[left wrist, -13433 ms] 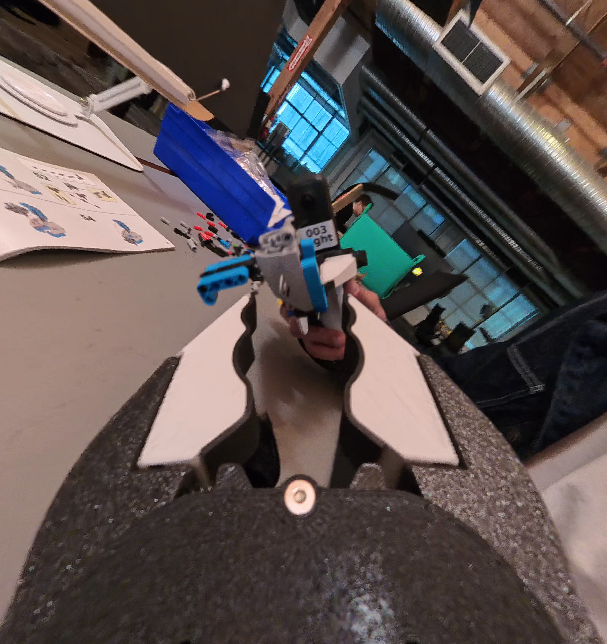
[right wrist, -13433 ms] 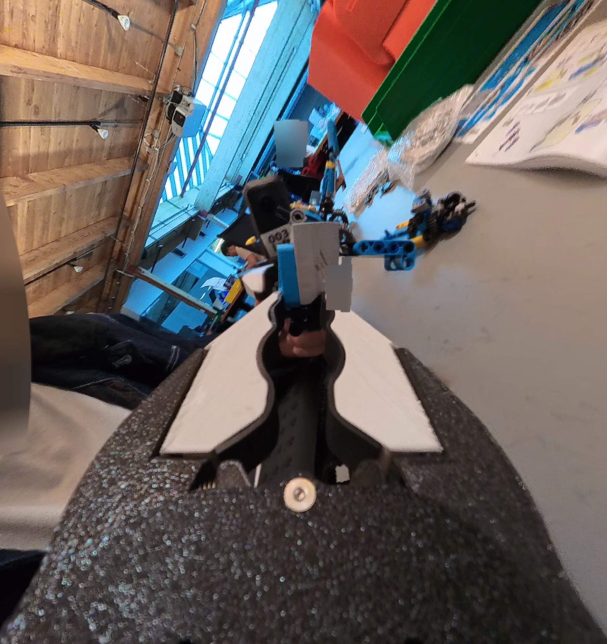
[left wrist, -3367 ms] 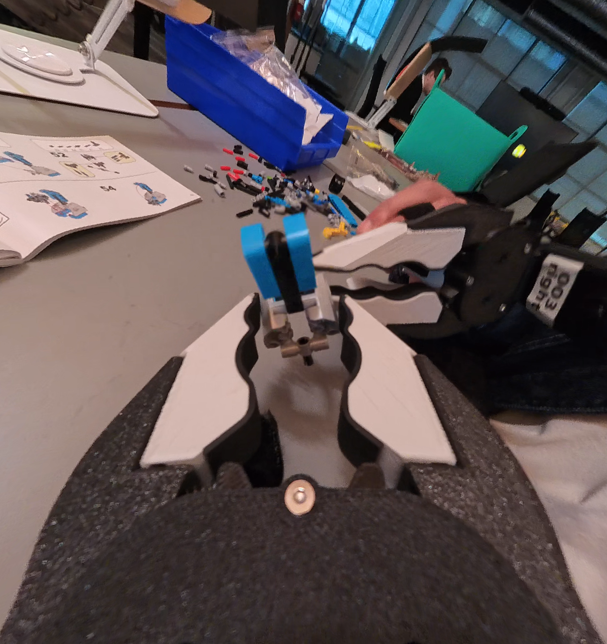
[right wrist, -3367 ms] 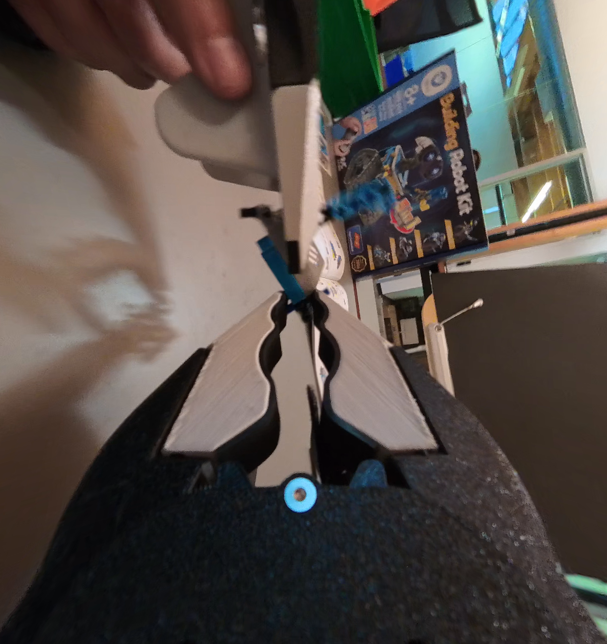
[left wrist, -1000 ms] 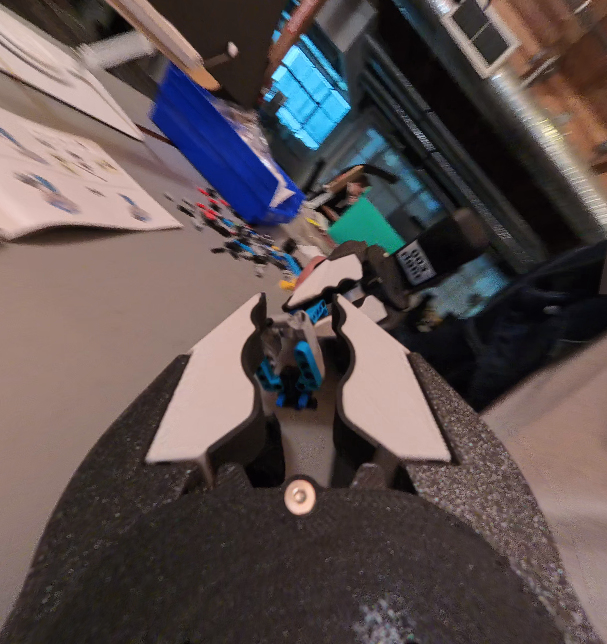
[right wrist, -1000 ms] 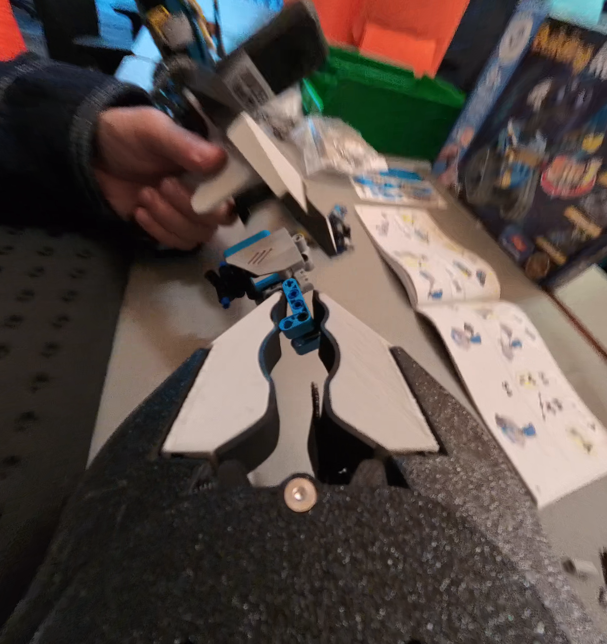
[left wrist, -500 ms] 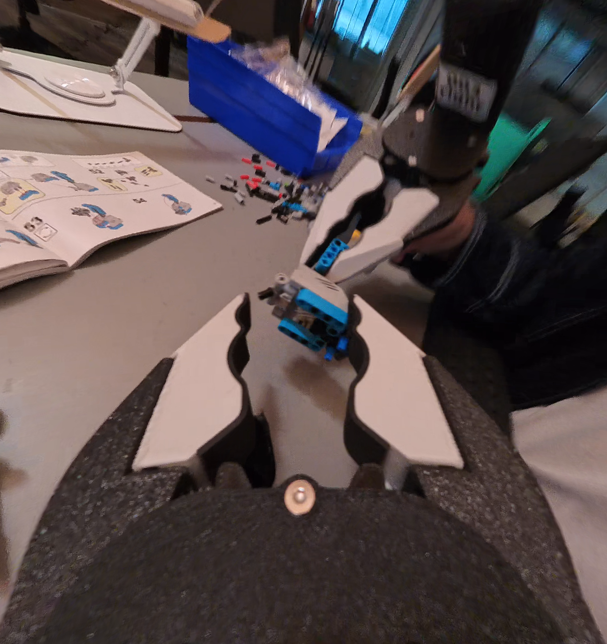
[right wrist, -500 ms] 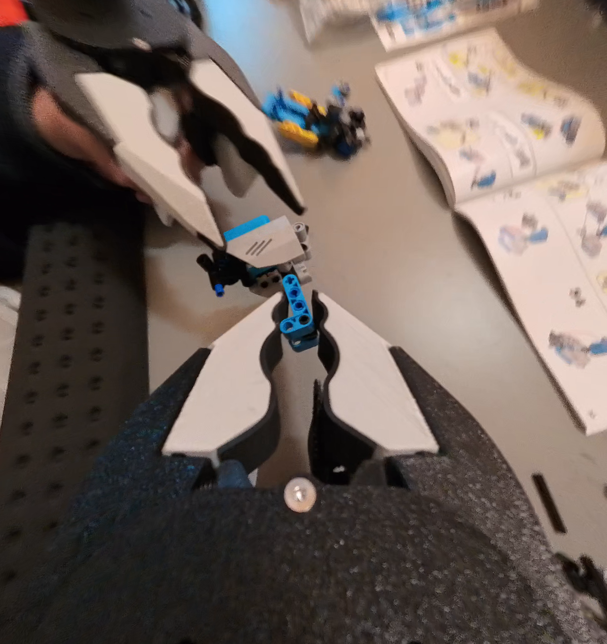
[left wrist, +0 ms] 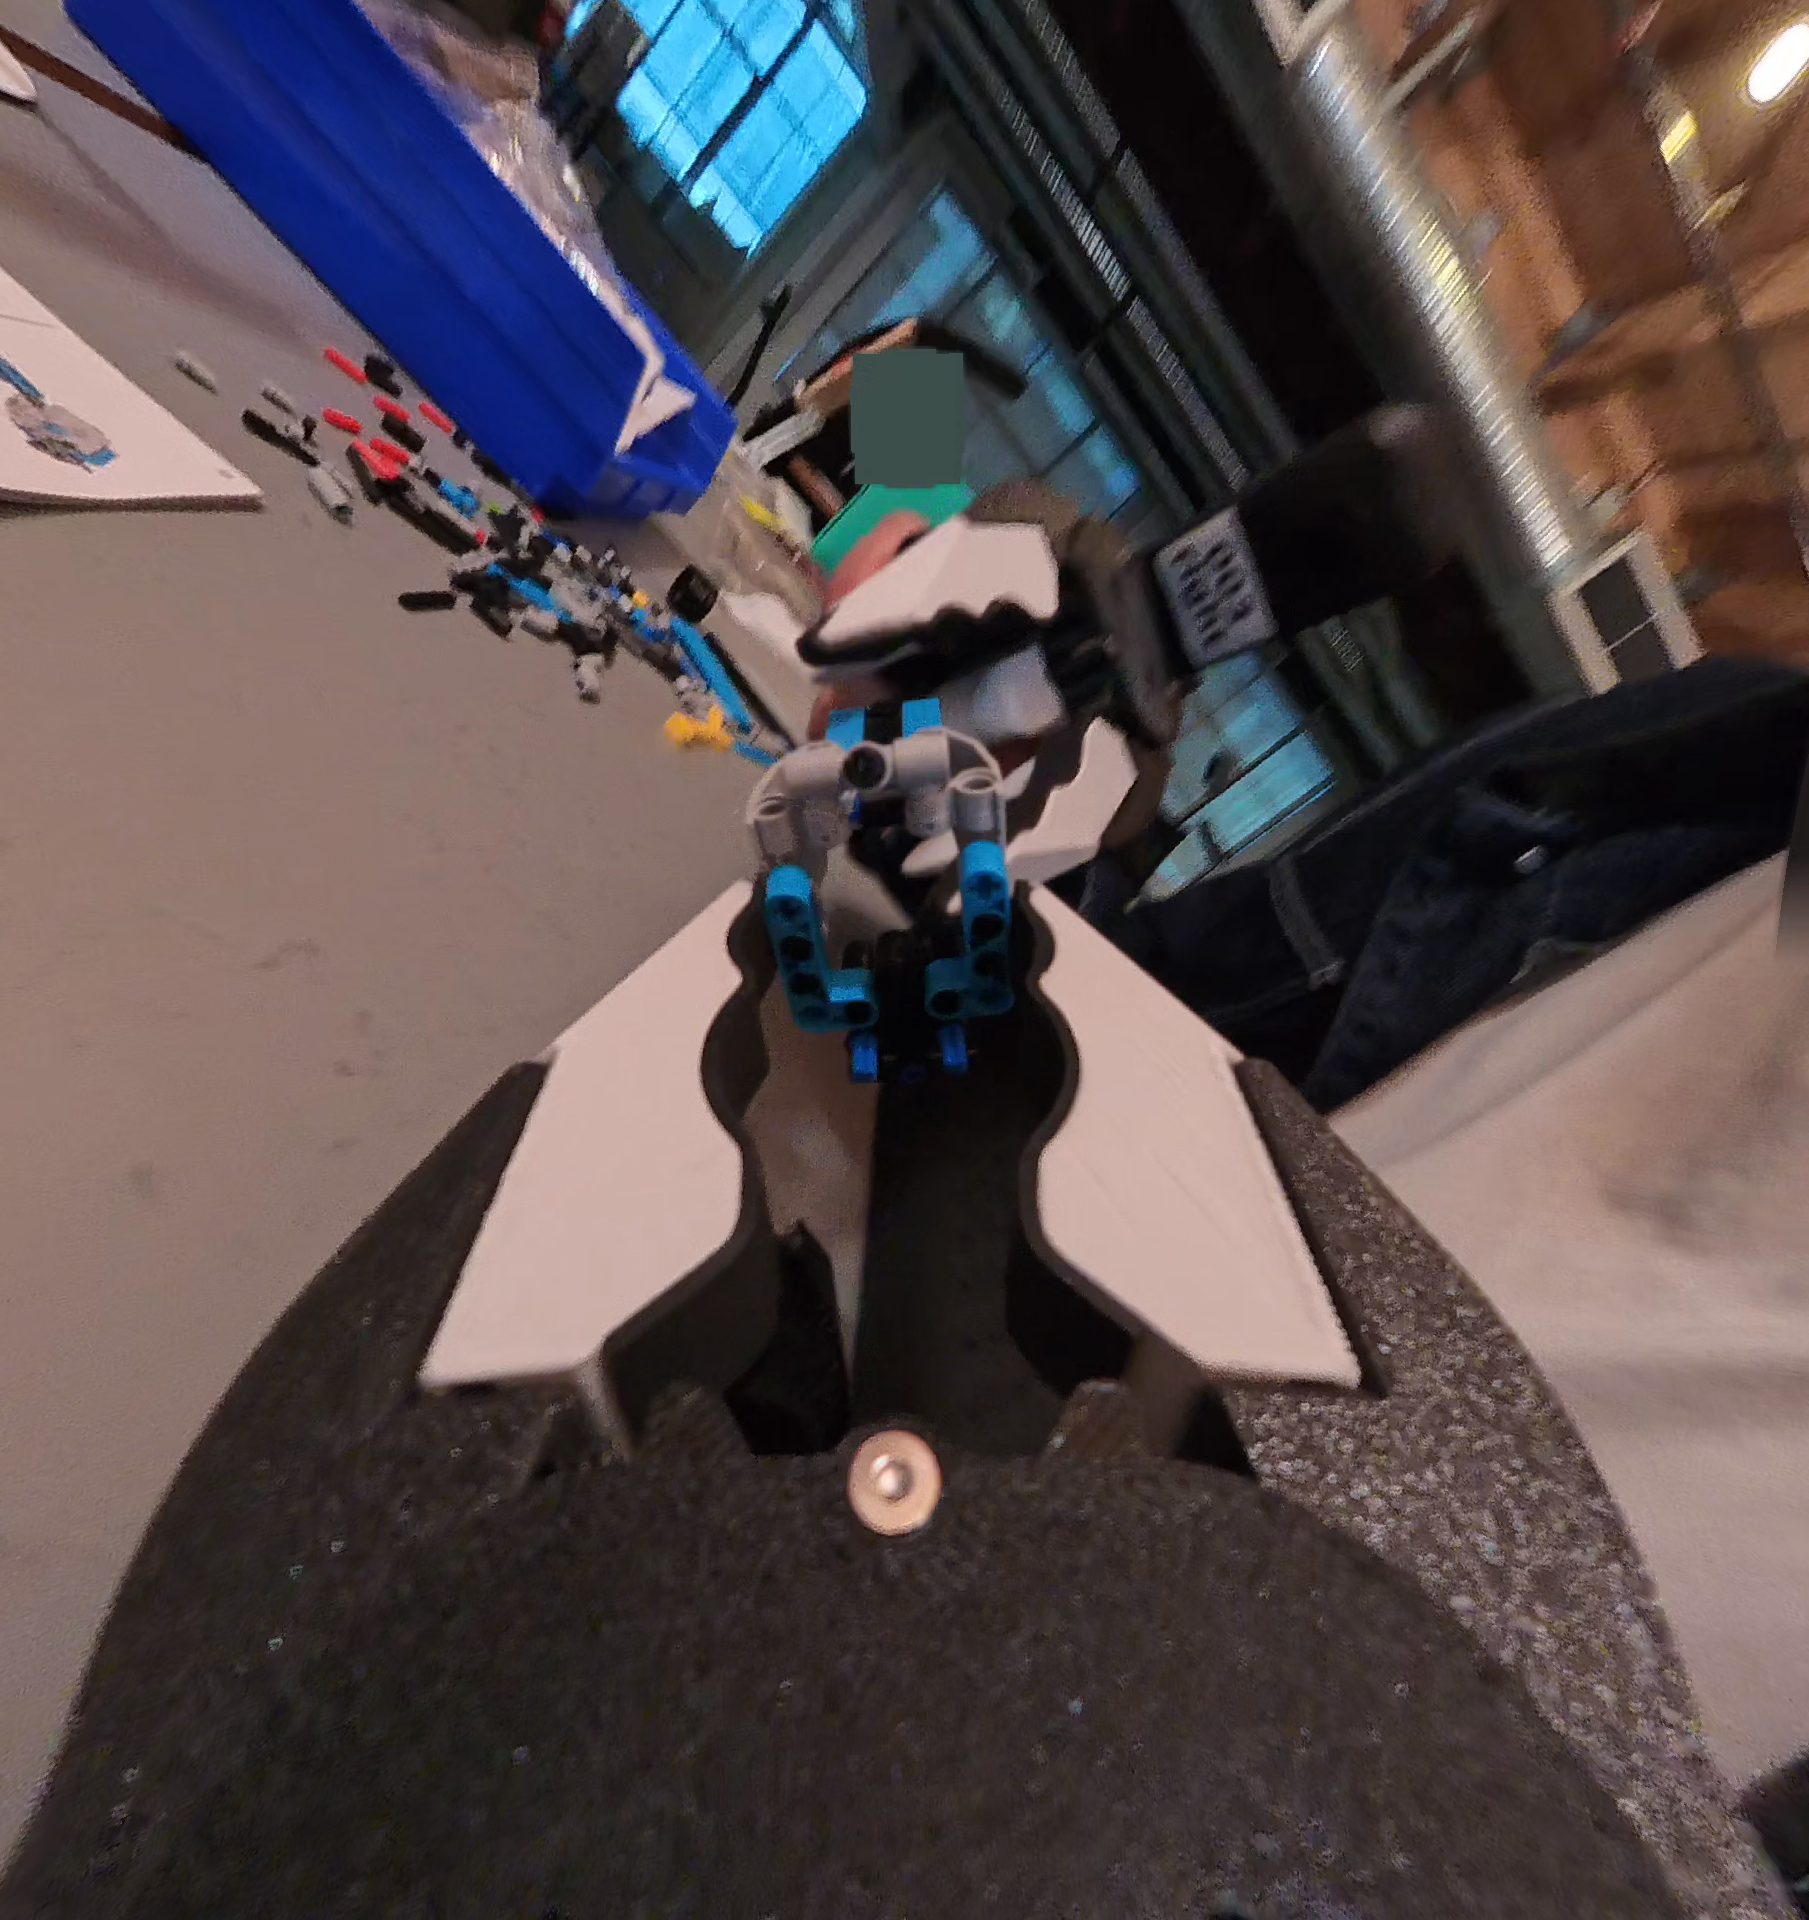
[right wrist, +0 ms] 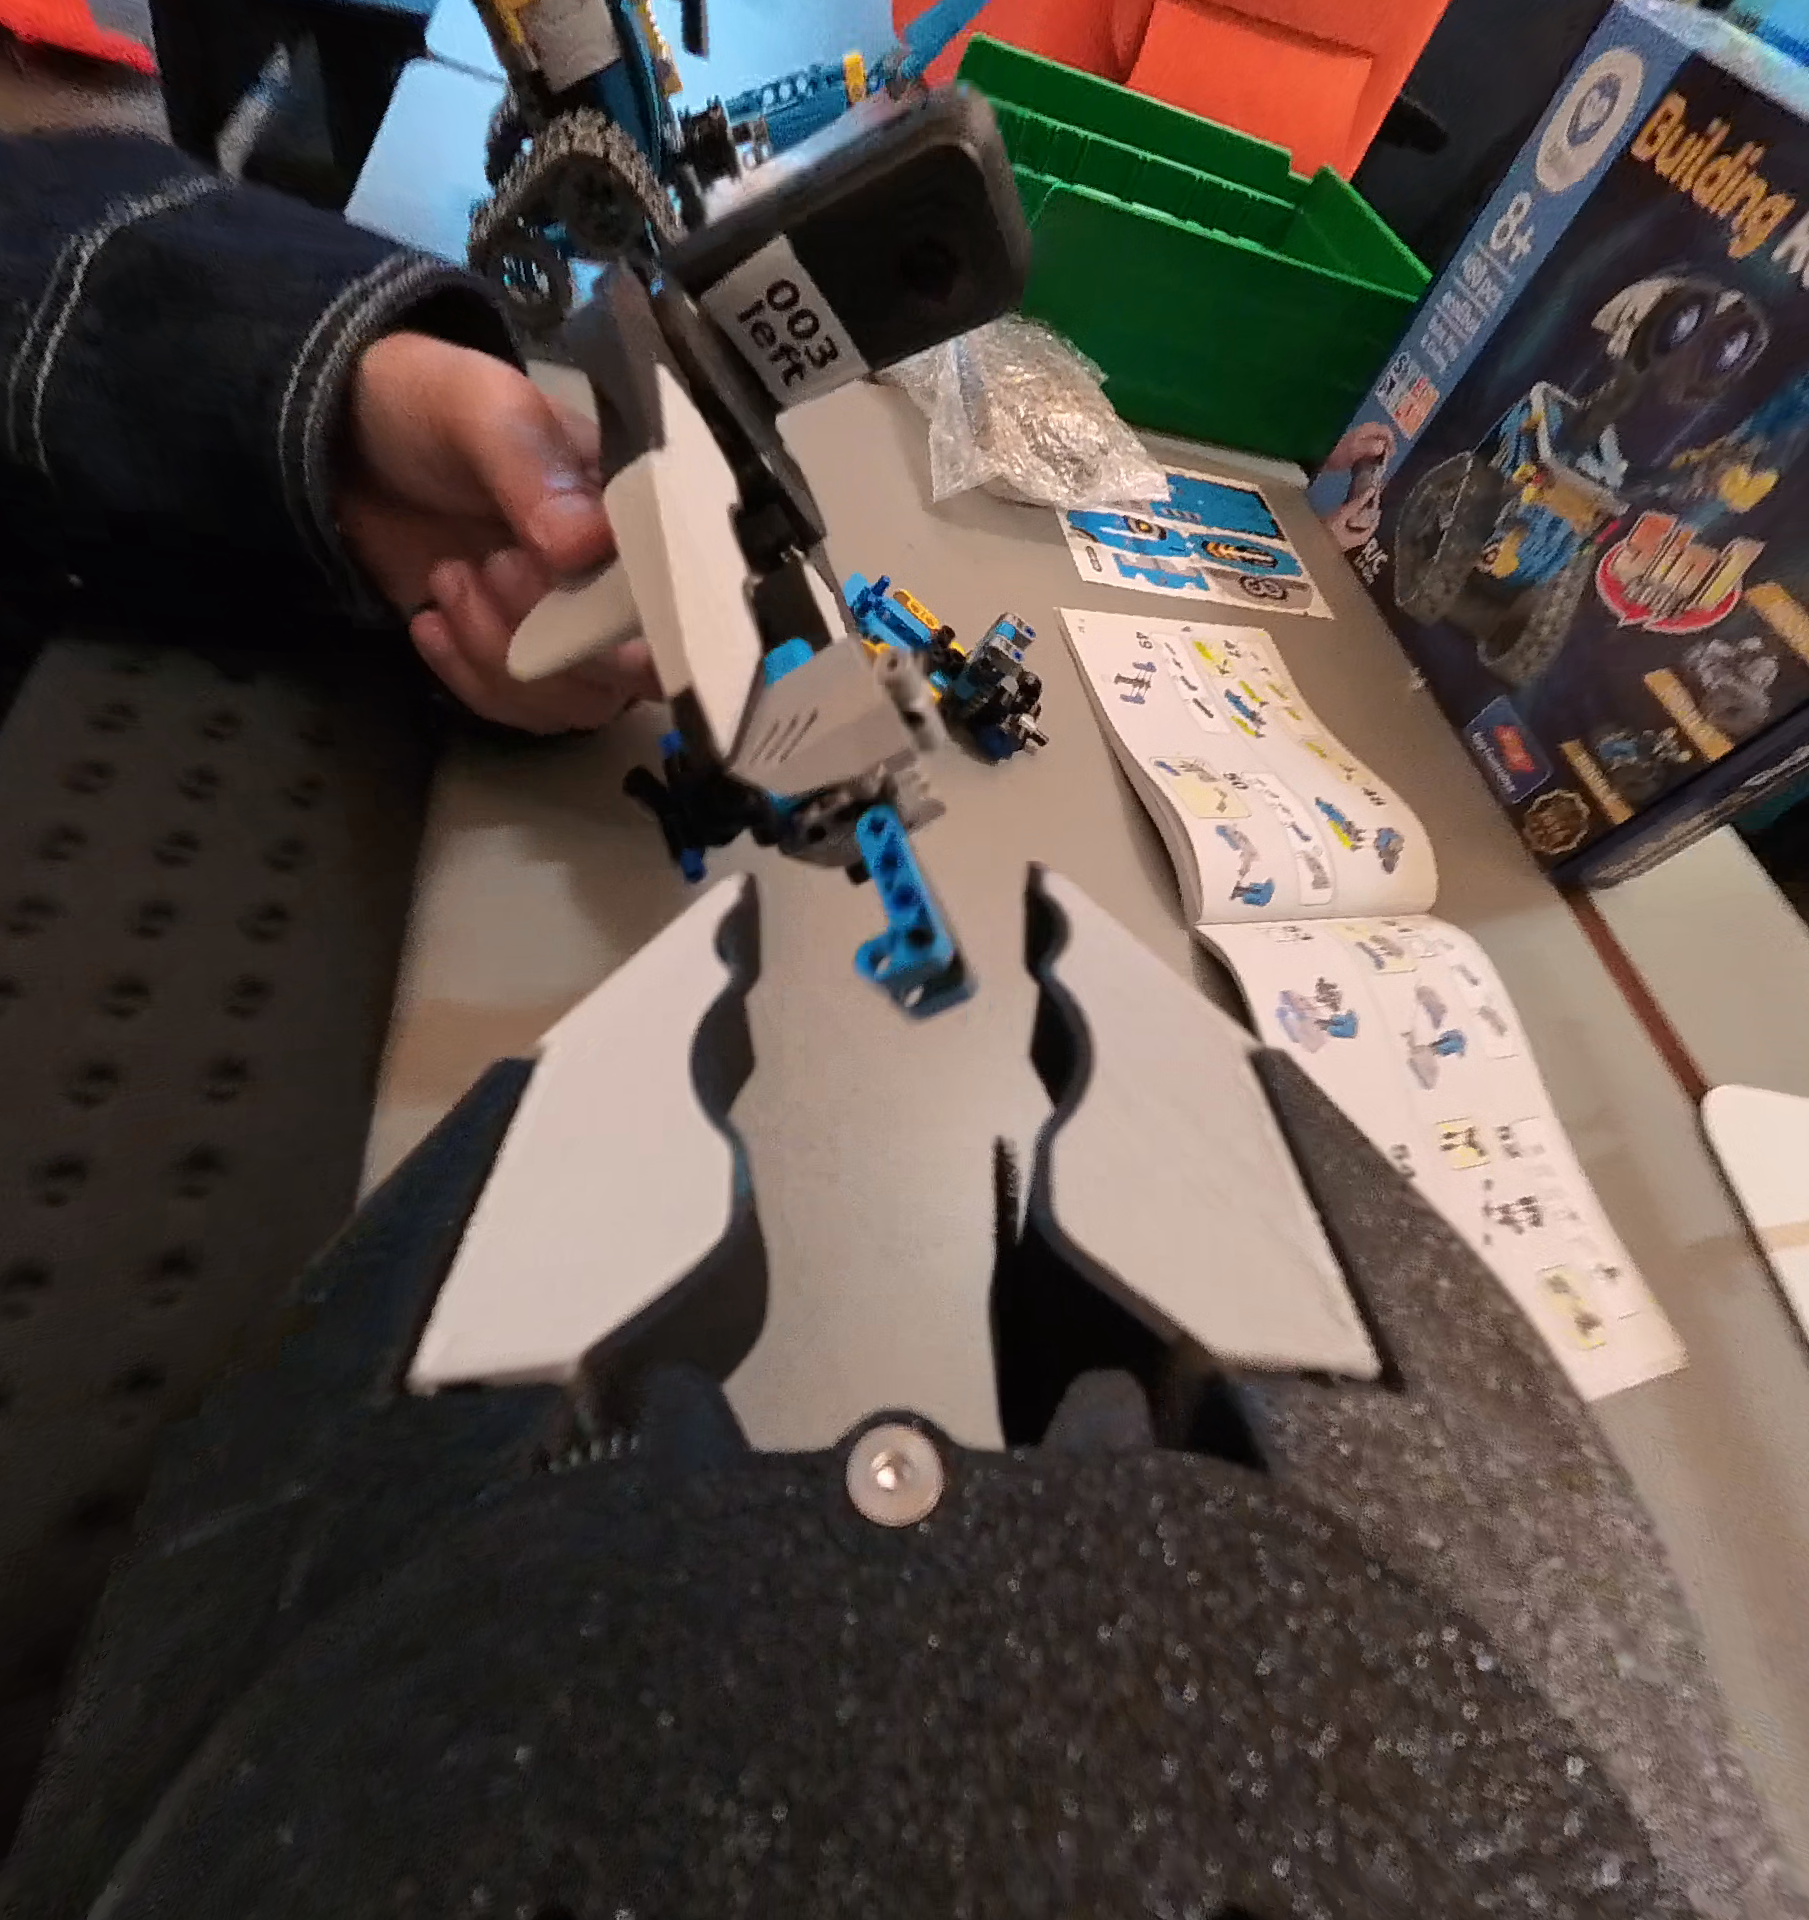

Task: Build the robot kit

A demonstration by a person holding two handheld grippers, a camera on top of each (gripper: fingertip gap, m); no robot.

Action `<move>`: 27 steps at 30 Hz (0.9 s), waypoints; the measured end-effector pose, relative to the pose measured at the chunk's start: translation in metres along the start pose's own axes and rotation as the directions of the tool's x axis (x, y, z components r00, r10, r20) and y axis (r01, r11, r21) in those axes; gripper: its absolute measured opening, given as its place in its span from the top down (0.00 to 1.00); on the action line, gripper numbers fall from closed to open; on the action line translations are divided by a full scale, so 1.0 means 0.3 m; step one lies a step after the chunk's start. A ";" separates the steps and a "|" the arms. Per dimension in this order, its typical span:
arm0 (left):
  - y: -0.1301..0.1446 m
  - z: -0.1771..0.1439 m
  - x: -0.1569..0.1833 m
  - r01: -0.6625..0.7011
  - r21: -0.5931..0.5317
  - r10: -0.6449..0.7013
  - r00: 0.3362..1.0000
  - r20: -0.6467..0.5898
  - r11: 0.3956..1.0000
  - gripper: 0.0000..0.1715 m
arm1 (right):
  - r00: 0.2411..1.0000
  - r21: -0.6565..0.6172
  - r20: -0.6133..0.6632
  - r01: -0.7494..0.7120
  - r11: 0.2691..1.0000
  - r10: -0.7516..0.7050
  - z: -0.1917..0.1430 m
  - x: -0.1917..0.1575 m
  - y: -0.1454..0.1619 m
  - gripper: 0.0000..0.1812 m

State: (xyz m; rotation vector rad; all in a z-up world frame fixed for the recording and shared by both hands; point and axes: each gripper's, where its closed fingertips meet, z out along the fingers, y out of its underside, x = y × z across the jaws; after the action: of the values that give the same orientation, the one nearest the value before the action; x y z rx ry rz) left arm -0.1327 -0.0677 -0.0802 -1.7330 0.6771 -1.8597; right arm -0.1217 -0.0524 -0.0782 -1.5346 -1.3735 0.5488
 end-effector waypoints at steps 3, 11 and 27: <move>-0.046 -0.025 0.006 0.093 0.089 -0.087 0.994 -0.068 0.992 0.74 | 1.000 0.069 -0.008 -0.023 0.997 0.023 -0.011 0.006 -0.026 0.69; -0.130 -0.076 0.001 0.283 0.263 -0.230 0.949 -0.216 0.922 0.75 | 0.992 0.077 -0.117 0.060 0.995 -0.051 0.026 -0.002 -0.065 0.71; -0.163 -0.088 -0.004 0.365 0.346 -0.271 0.918 -0.290 0.865 0.75 | 0.988 0.082 -0.135 0.088 0.993 -0.076 0.106 -0.078 -0.092 0.73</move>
State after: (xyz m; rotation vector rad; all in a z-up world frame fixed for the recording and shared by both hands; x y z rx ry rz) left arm -0.1604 -0.0297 -0.0504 -1.4372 0.0698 -2.2639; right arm -0.1678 -0.0658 -0.0742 -1.4117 -1.2883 0.4435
